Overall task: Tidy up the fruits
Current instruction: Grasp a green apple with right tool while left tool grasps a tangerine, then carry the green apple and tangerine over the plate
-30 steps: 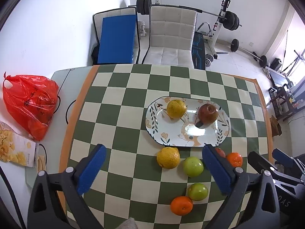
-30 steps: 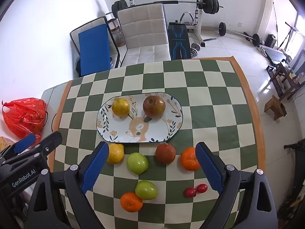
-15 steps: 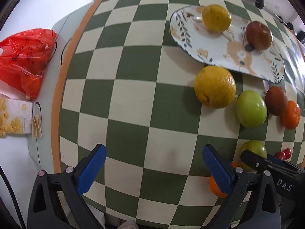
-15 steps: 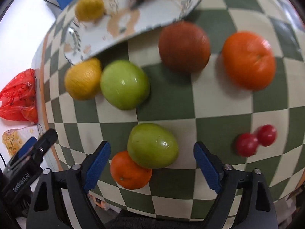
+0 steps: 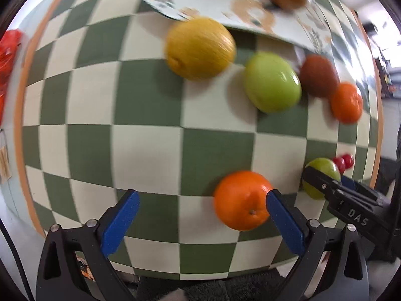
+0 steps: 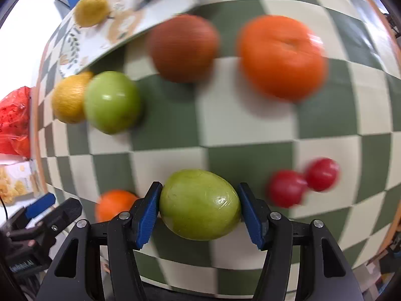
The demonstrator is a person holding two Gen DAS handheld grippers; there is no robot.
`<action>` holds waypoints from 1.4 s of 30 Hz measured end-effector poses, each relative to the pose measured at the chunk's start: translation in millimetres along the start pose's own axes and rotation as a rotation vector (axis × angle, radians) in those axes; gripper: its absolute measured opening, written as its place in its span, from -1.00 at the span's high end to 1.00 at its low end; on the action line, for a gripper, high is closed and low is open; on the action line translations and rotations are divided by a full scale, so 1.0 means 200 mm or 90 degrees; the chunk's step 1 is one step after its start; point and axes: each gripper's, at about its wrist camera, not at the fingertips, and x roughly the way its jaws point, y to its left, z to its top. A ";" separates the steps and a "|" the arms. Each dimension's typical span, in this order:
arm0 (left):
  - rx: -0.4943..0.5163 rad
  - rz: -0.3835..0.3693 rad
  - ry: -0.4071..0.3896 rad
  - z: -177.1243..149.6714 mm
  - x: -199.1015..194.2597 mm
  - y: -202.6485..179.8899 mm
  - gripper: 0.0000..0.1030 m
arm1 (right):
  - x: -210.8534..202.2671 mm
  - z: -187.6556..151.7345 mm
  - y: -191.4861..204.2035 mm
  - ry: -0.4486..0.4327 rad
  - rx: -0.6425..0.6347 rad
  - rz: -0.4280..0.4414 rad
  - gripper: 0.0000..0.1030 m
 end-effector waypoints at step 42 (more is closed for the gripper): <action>0.015 -0.101 -0.074 0.12 -0.40 -0.08 -0.18 | -0.06 -0.11 0.00 -0.010 -0.004 0.057 -0.21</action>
